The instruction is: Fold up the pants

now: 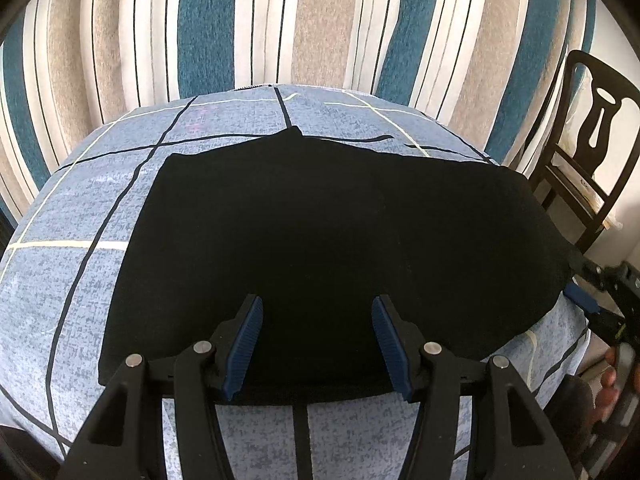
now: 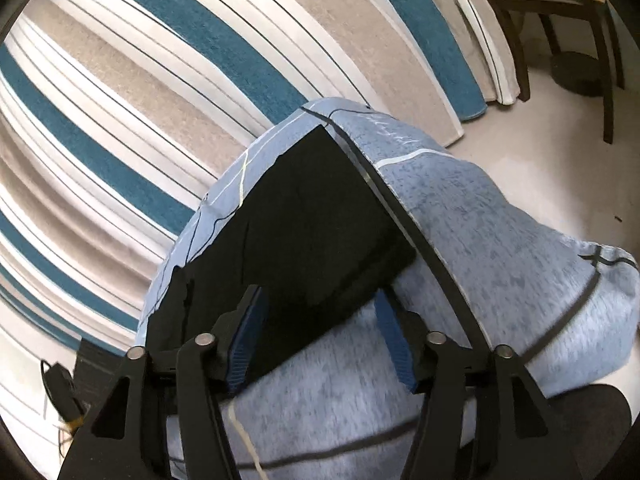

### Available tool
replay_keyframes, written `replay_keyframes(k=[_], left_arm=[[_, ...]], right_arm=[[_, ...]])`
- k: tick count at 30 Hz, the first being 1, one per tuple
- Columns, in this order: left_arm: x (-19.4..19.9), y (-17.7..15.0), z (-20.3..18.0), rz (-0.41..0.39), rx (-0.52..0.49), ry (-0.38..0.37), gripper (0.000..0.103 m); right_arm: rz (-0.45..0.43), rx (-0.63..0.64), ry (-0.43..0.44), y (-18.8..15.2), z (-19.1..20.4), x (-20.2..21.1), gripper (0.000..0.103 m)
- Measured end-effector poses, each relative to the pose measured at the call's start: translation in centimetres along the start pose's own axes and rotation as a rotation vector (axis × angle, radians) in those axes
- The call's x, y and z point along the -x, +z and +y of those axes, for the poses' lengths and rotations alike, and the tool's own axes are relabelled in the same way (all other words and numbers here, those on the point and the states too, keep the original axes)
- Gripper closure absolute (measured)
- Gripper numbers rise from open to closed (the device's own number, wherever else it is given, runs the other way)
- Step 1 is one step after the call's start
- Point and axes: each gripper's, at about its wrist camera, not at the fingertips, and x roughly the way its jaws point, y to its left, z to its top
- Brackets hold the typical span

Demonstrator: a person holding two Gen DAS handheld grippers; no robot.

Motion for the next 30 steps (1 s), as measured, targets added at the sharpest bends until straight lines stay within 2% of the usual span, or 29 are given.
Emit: replay_keyframes(k=[5,12,19,22,25,30], left_arm=[[-0.1,0.1,0.1,0.004,0.002,-0.003,0.043],[-0.1,0.0,0.2,0.0,0.007,-0.008,0.043],[-0.1,-0.2,0.2,-0.004,0.004,-0.008,0.043],[-0.1,-0.3,0.2,-0.005,0.006,-0.009,0.043],[0.0,-0.3,0.1,-0.005,0.003,-0.007,0.043],[0.3,-0.4,0.4,-0.008,0.022,-0.021,0.043]], right_arm=[[-0.012,-0.01,0.002,0.3,-0.1,-0.2,0.041],[-0.034,-0.029,-0.007,-1.0,-0.2,0.6,0.041],[-0.051,-0.054,0.018,1.1,-0.9,-0.9,0.041],[-0.059,-0.061,0.019,1.1,-0.7,-0.7,0.04],[-0.068,-0.051,0.065,0.6,-0.1,0.0,0.04],[-0.047,-0.04,0.049,1.2,-0.6,-1.1,0.041]])
